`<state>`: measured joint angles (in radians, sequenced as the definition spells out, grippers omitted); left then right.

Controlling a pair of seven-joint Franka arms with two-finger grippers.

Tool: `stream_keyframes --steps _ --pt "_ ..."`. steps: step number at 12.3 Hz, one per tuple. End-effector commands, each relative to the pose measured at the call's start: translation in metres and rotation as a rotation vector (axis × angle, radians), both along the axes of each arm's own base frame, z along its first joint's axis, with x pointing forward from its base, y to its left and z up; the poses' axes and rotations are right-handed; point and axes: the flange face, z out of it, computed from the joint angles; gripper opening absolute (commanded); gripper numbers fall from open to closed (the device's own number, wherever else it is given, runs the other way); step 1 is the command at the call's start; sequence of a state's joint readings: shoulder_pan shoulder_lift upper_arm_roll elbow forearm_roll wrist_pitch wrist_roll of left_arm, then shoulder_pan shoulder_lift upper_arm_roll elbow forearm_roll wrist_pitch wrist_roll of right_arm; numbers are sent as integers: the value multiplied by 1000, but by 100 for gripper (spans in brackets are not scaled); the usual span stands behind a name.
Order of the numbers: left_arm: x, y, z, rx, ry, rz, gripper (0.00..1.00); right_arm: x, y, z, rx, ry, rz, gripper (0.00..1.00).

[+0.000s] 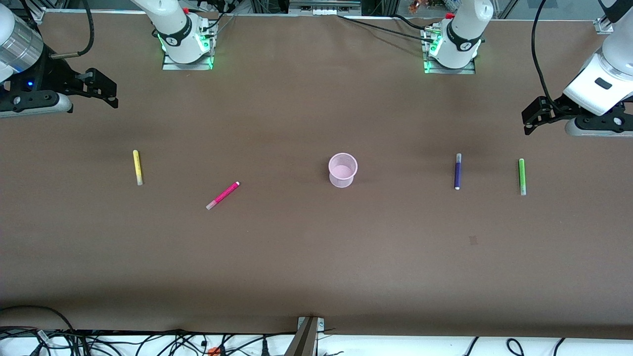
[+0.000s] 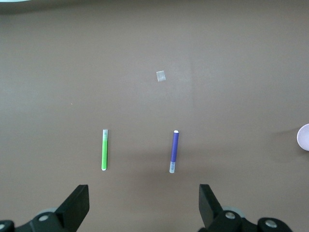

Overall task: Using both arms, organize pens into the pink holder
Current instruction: 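Reach the left gripper toward the blue marker beside the cup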

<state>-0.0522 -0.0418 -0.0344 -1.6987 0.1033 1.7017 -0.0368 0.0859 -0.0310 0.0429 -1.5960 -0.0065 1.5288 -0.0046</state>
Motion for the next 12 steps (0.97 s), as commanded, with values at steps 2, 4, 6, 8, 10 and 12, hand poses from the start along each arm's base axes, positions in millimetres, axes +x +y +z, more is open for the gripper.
stream_keyframes --steps 2,4,6,8,10,12 --pt "-7 0 1 -23 6 16 100 0 1 5 -3 3 -5 100" --pt "-6 3 0 -23 9 20 100 0 1 5 -3 3 -5 100" --pt "-7 2 -2 -23 14 16 100 0 1 6 -3 2 -5 100" --pt "-7 2 -3 -24 16 14 100 0 1 5 -3 3 -6 100" --pt "-8 0 -11 -39 61 25 100 0 1 5 -3 3 -6 100" --pt "-10 -1 -12 -51 73 21 100 0 1 5 -3 3 -6 100"
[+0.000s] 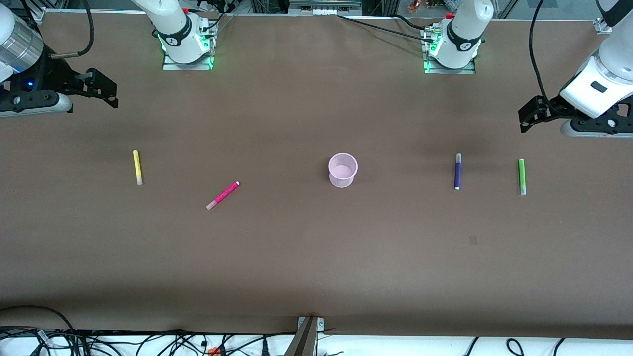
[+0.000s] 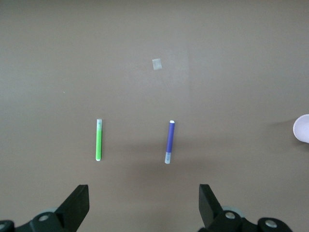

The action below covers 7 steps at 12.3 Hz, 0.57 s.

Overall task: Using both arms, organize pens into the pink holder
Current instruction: 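Reach the left gripper toward the blue marker beside the cup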

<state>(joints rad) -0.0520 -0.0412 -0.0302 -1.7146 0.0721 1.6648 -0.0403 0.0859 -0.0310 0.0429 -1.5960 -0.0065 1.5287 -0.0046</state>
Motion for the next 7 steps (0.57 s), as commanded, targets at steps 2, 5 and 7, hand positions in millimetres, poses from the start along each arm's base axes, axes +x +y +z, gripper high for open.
stream_keyframes --steps 2,5,7 --pt "-5 -1 -5 -25 29 6 100 0 1 6 -3 2 -6 100" --pt "4 -6 -39 -22 129 -13 100 0 1 6 -2 2 -6 100" --pt "17 -9 -74 -24 196 -47 100 0 1 6 -2 2 -6 100"
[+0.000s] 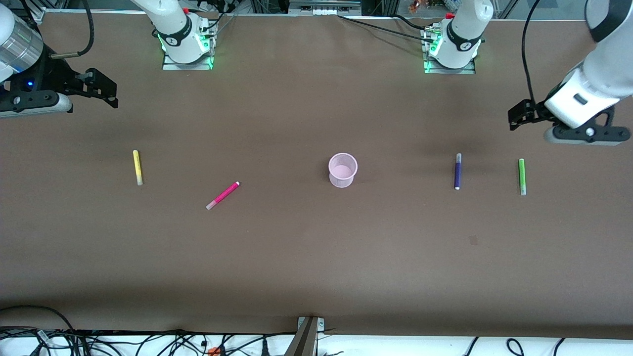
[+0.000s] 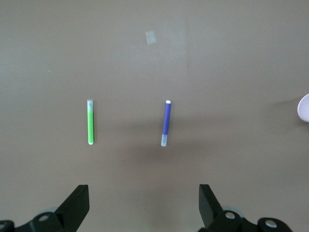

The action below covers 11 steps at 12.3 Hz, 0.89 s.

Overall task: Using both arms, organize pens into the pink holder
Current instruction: 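Reach the left gripper toward the blue marker beside the cup, then lower the left gripper and close it on the blue marker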

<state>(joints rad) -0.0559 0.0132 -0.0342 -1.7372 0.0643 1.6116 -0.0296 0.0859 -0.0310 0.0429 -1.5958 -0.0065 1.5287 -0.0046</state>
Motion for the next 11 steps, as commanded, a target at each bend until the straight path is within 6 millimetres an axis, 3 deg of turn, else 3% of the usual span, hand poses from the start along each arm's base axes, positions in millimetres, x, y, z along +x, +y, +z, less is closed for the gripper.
stream_keyframes --steps 1,5,8,11 --pt "21 -5 -53 -27 98 -42 100 0 1 6 -2 2 -6 100" --pt "52 -2 -135 -55 112 -186 100 0 3 7 -1 -1 -5 100" --pt "36 -2 -215 -62 40 -189 100 0 3 7 -1 -1 -5 100" --pt "25 -2 -273 -69 -44 -195 100 0 3 7 -1 -1 -5 100"
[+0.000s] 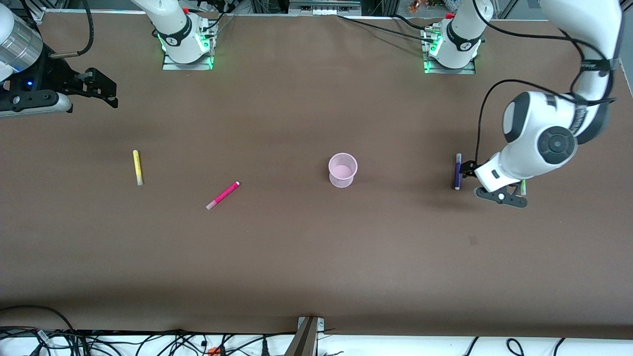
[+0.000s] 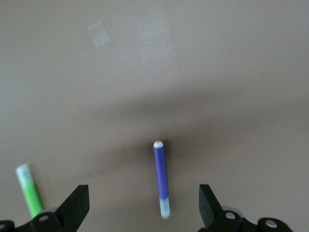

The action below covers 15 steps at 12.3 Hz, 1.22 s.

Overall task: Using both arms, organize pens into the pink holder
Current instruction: 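Lower the left gripper and close it on the blue marker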

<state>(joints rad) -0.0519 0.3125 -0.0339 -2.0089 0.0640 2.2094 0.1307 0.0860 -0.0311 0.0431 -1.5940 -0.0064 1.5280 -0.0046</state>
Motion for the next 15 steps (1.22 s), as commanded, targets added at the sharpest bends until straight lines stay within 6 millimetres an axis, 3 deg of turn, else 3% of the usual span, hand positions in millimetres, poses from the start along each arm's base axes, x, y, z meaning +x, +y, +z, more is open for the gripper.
stream_keyframes --steps 1,5,9,12,15 --pt "-14 3 -38 -24 -16 -9 100 0 3 6 -2 0 -5 100" --pt "-13 1 -82 -28 -8 -10 100 -2 3 5 -4 15 -7 100" --pt "-16 0 -105 -30 0 -9 100 -2 1 4 -4 17 -10 100" --pt "-20 -1 -118 -29 23 -11 58 -2 1 4 -4 17 -10 100" --pt "-21 1 -124 -28 32 -7 39 -2 1 5 -3 14 -10 100"
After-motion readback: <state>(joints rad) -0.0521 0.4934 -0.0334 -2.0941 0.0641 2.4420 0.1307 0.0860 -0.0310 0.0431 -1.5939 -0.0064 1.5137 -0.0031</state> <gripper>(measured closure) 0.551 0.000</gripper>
